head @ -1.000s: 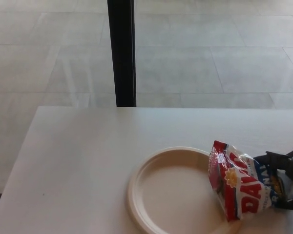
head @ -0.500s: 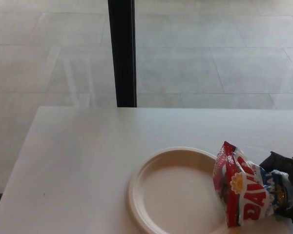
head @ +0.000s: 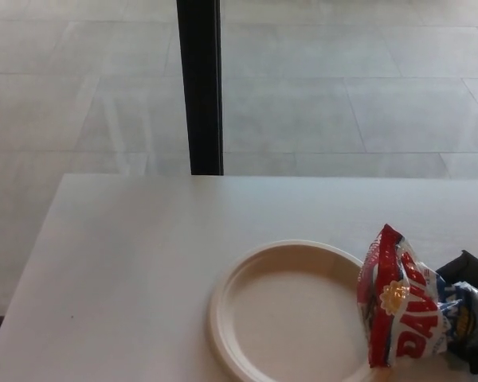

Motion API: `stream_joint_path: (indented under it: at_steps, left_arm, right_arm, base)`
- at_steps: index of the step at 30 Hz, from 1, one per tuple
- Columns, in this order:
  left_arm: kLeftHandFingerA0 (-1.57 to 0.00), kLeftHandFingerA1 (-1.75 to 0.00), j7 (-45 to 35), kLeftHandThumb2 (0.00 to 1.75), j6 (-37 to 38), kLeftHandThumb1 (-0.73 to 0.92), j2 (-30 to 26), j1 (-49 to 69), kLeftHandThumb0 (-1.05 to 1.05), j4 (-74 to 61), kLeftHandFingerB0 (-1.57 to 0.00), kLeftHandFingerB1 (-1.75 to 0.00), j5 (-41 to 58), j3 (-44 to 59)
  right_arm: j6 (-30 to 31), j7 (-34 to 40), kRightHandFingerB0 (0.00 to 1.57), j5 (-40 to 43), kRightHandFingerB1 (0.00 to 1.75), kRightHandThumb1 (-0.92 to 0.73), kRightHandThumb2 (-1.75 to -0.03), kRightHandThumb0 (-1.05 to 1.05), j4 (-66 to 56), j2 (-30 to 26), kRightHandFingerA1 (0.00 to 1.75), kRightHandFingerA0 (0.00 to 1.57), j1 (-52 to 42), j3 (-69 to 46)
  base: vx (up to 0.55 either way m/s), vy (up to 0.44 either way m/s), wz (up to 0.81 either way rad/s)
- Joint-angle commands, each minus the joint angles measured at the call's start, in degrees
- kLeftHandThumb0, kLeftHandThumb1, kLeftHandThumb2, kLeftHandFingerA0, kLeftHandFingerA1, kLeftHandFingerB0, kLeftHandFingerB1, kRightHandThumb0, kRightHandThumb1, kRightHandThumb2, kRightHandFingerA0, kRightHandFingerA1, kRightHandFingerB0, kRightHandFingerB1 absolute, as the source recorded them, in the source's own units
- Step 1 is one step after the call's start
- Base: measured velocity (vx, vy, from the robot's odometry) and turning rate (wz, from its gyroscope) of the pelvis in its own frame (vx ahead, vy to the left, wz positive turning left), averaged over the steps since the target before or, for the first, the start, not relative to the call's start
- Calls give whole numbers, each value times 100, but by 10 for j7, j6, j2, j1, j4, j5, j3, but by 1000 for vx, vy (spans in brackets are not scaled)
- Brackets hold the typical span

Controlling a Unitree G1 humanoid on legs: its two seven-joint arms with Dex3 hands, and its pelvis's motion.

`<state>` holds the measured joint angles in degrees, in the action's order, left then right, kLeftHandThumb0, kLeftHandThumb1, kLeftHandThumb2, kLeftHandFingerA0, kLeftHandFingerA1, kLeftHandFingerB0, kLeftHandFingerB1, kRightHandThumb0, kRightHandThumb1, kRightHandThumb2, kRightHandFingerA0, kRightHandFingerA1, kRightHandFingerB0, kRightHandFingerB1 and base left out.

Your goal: The robot uses its right hand to pick up a bag of sunflower seeds kept in the middle of the desk and tilts it over a plate kept next to it to pour out a few seeds and then puts the bag of seeds back on the desk

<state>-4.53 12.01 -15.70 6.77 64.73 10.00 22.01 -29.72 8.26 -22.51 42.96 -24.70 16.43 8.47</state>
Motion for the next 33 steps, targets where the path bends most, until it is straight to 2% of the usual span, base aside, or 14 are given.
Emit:
stream_joint_path:
  at_steps: [1, 2, 3, 4, 10, 16, 17, 18, 19, 20, 26, 30, 32, 33]
  left_arm:
    - [-44, -82, -9, 97, 11, 79, -11, -2, -58, 7, -34, -68, 3, 2]
    - [-44, -82, -9, 97, 12, 79, -11, -3, -58, 8, -34, -68, 3, 2]
    - [-42, -82, 4, 87, 7, 81, -9, -2, -55, -1, -35, -68, -2, -2]
    - [-42, -81, 7, 86, 9, 82, -11, -5, -54, 7, -35, -67, -6, -5]
    - [-41, -83, 2, 88, -2, 82, -16, -11, -54, 2, -33, -67, 0, -3]
    - [-41, -85, -13, 89, 4, 80, -17, -16, -57, 10, -32, -68, 15, 12]
    - [-43, -88, -7, 89, 2, 81, -17, -13, -56, 1, -34, -70, 10, 9]
    - [-47, -83, -3, 97, -3, 80, -21, -17, -56, 8, -37, -70, 2, 3]
    - [-47, -83, -1, 97, -3, 80, -21, -17, -56, 9, -37, -70, 0, 2]
    - [-41, -85, -7, 88, -2, 82, -19, -15, -57, 7, -32, -68, 8, 8]
    - [-43, -85, 1, 87, -1, 83, -25, -13, -58, 12, -34, -68, -6, -2]
    - [-43, -81, 1, 86, 6, 87, -27, -8, -55, 13, -34, -66, -13, -11]
    - [-44, -82, 5, 84, -1, 87, -28, -13, -55, 21, -34, -66, -11, -9]
    - [-50, -90, 7, 85, 5, 86, -28, -15, -55, 24, -35, -69, -10, -9]
  right_arm:
    - [37, -26, 73, -2, 164, -56, -116, -19, -4, -11, 175, 84, -4, 3]
    - [39, -26, 73, -2, 164, -56, -116, -19, -6, -11, 175, 84, -5, 3]
    - [50, -35, 72, -3, 165, -58, -112, -18, -15, -17, 175, 83, 1, 2]
    - [63, -42, 72, -7, 165, -58, -110, -18, -26, -25, 175, 84, 10, 2]
    - [83, -53, 68, -16, 163, -63, -99, -12, -52, -34, 175, 81, 27, 5]
    - [104, -65, 72, -30, 158, -60, -104, -13, -78, -38, 175, 82, 60, 16]
    - [115, -69, 72, -31, 151, -63, -105, -6, -84, -37, 175, 91, 66, 17]
    - [126, -74, 96, -27, 124, -55, -111, -22, -87, -32, 137, 115, 77, 14]
    - [130, -73, 96, -25, 124, -55, -111, -22, -88, -29, 137, 115, 82, 13]
    - [127, -68, 76, -26, 156, -59, -106, -16, -84, -28, 174, 86, 88, 13]
    - [156, -61, 76, -31, 160, -56, -114, -18, -108, -15, 175, 88, 99, 14]
    - [149, -51, 79, -31, 160, -54, -119, -18, -112, -7, 175, 91, 96, 14]
    - [149, -53, 79, -29, 160, -54, -118, -18, -114, -5, 175, 91, 96, 12]
    - [143, -54, 79, -26, 163, -55, -118, -18, -113, -5, 175, 91, 99, 10]
  base:
    - [0, 0, 0]
    - [0, 0, 0]
    - [0, 0, 0]
    - [0, 0, 0]
    - [0, 0, 0]
    - [0, 0, 0]
    - [0, 0, 0]
    - [0, 0, 0]
    - [0, 0, 0]
    - [0, 0, 0]
    - [0, 0, 0]
    - [0, 0, 0]
    - [0, 0, 0]
    - [0, 0, 0]
